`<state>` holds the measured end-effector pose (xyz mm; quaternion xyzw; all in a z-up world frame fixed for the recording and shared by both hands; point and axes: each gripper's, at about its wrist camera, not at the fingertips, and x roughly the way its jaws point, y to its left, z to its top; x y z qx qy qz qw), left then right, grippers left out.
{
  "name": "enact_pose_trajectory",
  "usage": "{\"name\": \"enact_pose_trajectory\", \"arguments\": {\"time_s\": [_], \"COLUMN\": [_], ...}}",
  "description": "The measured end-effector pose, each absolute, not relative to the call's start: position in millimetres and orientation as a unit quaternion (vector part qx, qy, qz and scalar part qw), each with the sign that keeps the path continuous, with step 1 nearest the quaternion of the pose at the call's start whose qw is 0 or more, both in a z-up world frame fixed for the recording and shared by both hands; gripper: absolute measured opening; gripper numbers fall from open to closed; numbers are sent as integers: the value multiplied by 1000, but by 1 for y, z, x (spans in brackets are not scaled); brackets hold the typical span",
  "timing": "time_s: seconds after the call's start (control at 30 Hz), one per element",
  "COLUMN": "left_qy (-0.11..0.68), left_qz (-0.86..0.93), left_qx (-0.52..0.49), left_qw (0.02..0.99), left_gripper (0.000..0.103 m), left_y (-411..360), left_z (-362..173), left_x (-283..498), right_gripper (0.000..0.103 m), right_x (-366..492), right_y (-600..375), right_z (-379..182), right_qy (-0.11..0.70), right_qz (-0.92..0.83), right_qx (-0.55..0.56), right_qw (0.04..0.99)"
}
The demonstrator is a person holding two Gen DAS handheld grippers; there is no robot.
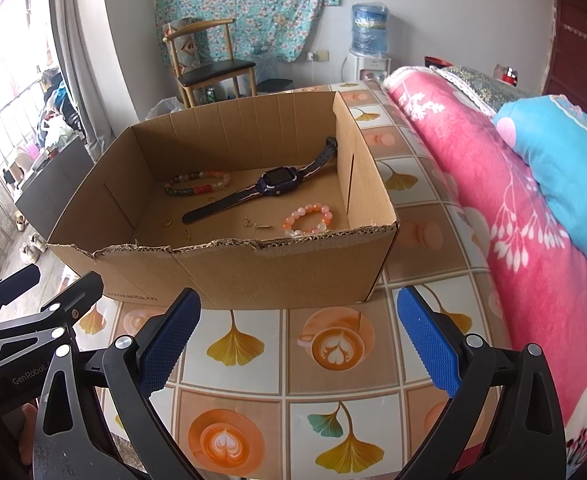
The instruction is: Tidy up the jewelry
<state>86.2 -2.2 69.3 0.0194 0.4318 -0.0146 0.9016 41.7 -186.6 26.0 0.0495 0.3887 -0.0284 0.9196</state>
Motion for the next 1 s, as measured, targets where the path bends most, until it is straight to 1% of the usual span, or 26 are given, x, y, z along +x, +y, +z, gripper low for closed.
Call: {"name": "enact_pose_trajectory", "arguments": {"time_s": [1.0], "left_qy": [432], "left_qz": [-13], "left_qx": [20], "left_qw": [902], "left_gripper": [97], "left_y": [-2], "left_z": [70], "left_x": [86], "right_gripper": [95], "right_x": [42], "right_y": [-185], "right_z": [27], "right_qy": [389], "right_qz": [-28], "right_qx": [49], "right_qw": [920]}}
